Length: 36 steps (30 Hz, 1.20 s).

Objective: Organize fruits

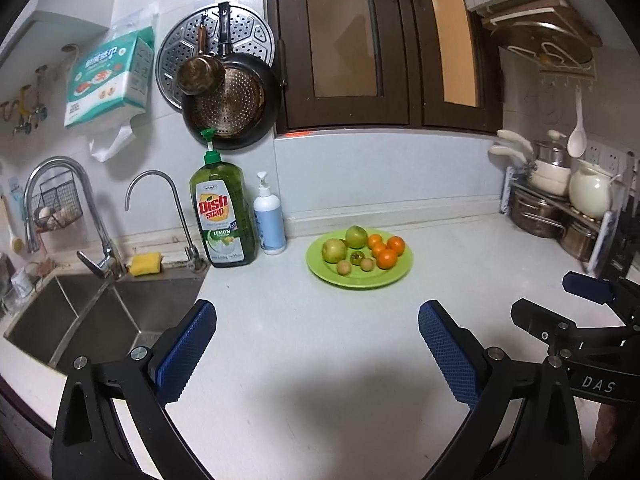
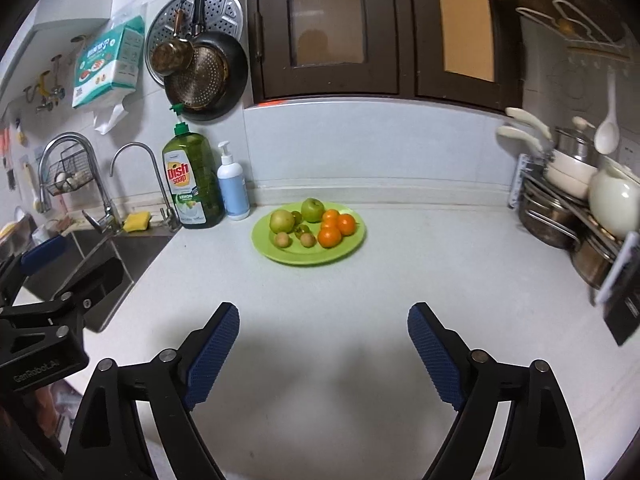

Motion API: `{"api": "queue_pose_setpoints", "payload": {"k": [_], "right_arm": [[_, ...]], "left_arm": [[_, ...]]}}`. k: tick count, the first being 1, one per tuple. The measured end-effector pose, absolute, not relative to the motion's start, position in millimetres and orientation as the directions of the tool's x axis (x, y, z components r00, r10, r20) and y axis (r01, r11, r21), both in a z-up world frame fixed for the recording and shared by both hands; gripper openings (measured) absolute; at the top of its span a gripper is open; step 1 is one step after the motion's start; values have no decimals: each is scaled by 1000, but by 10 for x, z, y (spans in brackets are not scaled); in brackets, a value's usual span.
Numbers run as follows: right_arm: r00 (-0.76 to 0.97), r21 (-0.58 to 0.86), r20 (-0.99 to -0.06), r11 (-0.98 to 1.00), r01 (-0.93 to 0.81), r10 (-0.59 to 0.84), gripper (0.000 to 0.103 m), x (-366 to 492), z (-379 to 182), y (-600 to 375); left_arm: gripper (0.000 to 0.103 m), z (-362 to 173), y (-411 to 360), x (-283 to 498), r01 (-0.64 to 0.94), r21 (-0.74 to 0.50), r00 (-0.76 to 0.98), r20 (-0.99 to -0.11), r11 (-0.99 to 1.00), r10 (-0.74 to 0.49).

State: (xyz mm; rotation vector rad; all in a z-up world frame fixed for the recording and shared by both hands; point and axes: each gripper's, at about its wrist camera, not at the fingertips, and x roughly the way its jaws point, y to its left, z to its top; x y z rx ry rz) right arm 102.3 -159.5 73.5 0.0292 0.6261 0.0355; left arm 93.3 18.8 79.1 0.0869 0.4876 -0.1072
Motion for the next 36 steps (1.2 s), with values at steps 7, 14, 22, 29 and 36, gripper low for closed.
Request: {"api": "queue_pose_setpoints", "payload": {"k": [7,14,22,29,36], "right_arm": [[823,30,-568,1000,4,14,88,569,772,-1699],[832,27,-555,999,18,0,88,299,799,-1744],[845,24,-534,1000,20,-4,88,161,852,-1753],[849,25,-528,999,22,-5,88,93,850,-1766],[856,25,-517,1000,19,-4,88,31,870,-1791]], "left_arm": [[103,807,125,555,131,57,876,-474,990,-89],[103,818,116,367,137,53,874,-476,989,-96],[103,794,128,239,135,53,869,-486,989,-93],[103,805,135,156,124,76,878,-473,989,-73],[103,821,126,89,129,80,884,-461,988,-78]]}}
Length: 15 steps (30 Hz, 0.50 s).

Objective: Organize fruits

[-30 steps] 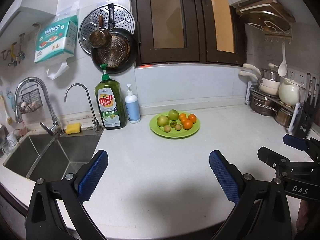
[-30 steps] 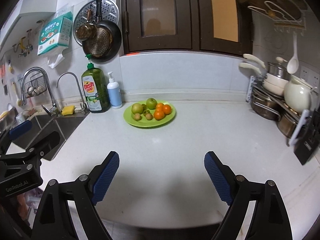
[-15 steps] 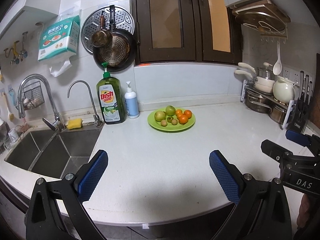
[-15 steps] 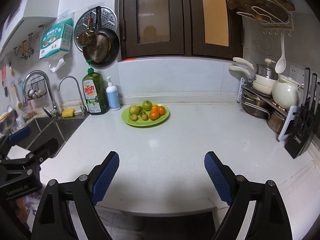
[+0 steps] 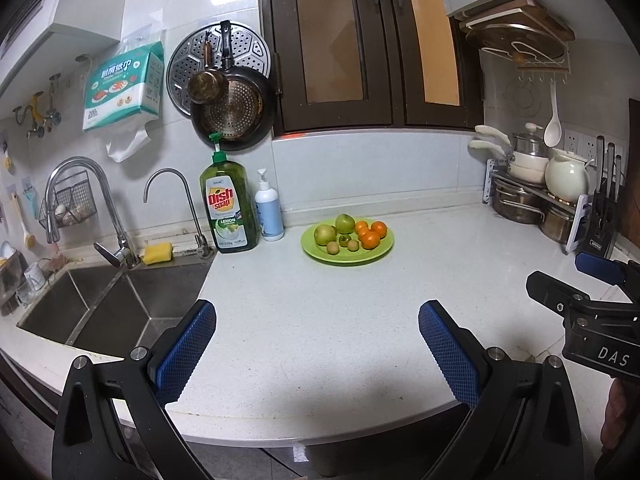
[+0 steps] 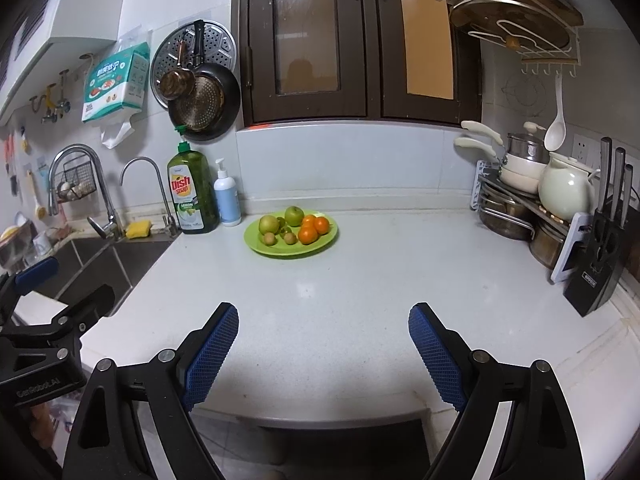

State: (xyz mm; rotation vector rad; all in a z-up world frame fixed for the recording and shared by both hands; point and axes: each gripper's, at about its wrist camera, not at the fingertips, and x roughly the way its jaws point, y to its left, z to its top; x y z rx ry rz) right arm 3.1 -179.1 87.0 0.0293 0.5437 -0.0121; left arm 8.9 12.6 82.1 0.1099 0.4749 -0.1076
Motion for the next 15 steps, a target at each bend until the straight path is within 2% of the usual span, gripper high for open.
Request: {"api": "queue_pose_setpoints", "payload": {"k": [15], "right_arm": [[856,29,-516,1000,4,11,88,9,872,-1799]], "left_arm": [[103,821,139,40,119,82,887,-457,990,-68]]}}
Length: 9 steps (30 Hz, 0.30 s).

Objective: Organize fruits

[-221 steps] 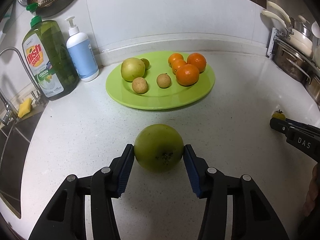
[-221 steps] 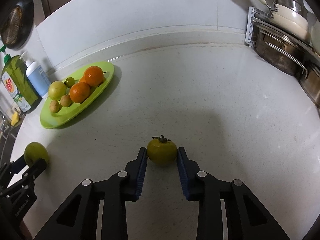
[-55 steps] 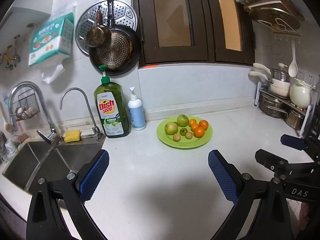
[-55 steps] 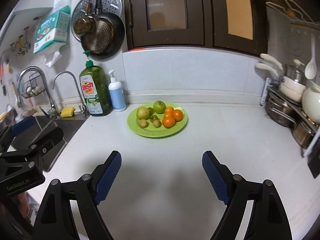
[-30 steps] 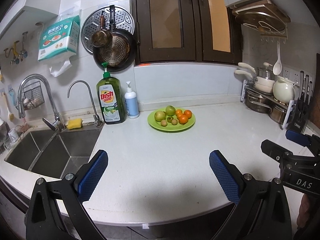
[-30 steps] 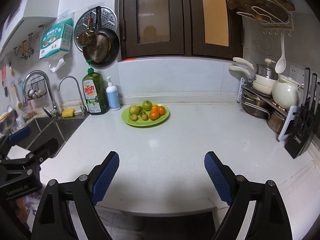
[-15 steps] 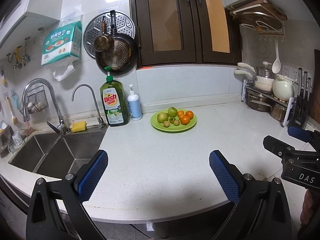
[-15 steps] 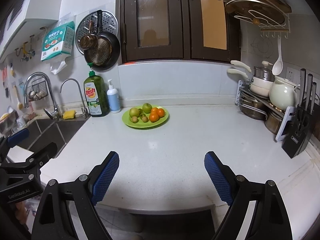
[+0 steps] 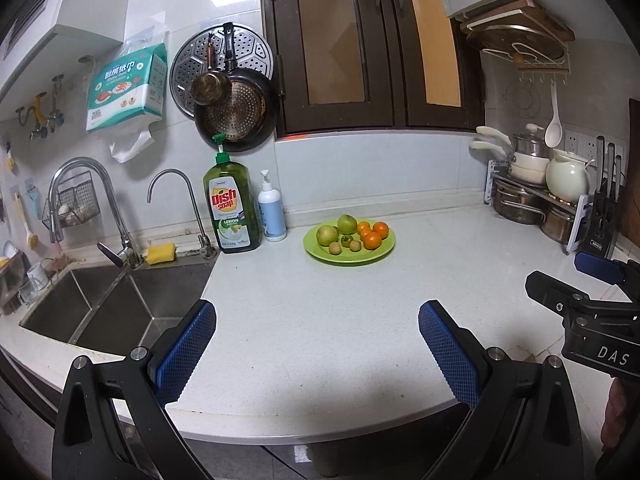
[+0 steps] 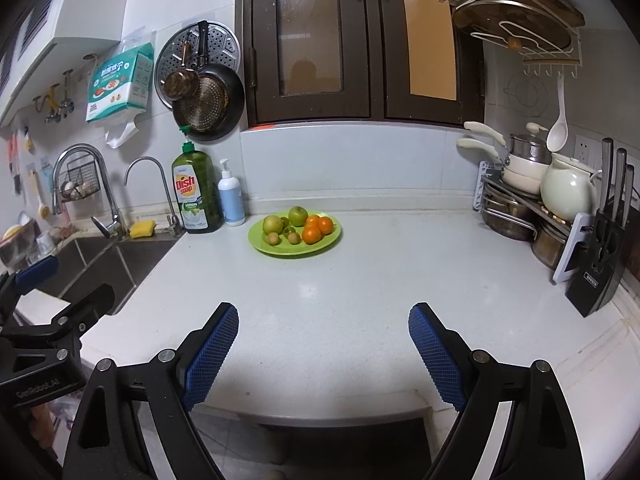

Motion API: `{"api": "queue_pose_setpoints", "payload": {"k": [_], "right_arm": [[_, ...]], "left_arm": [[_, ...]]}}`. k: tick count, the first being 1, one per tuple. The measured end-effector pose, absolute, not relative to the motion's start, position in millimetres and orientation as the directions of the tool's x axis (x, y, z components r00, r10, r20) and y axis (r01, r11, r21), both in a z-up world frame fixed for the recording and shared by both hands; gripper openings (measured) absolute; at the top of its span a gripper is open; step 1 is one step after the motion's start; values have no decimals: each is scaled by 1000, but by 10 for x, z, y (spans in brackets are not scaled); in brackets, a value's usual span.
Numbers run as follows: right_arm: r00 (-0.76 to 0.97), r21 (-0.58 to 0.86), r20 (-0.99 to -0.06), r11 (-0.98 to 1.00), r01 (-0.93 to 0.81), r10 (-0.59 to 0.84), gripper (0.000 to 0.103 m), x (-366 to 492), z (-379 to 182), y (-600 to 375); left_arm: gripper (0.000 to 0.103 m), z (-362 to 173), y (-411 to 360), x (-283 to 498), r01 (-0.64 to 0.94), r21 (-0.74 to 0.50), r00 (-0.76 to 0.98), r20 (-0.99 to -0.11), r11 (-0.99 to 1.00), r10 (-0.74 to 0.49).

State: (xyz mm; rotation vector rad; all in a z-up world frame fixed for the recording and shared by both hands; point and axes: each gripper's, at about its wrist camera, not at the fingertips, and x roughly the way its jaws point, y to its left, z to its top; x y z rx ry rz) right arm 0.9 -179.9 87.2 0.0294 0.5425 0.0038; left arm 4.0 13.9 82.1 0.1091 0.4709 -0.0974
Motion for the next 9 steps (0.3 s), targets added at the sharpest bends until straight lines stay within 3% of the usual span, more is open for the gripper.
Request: {"api": "queue_pose_setpoints", "payload": {"k": [9], "right_arm": [[854,25,-520,1000,-1,13,88,35,867,-1797]], "left_arm": [[103,811,154,52,110,80,886,-459,991,-61]]}}
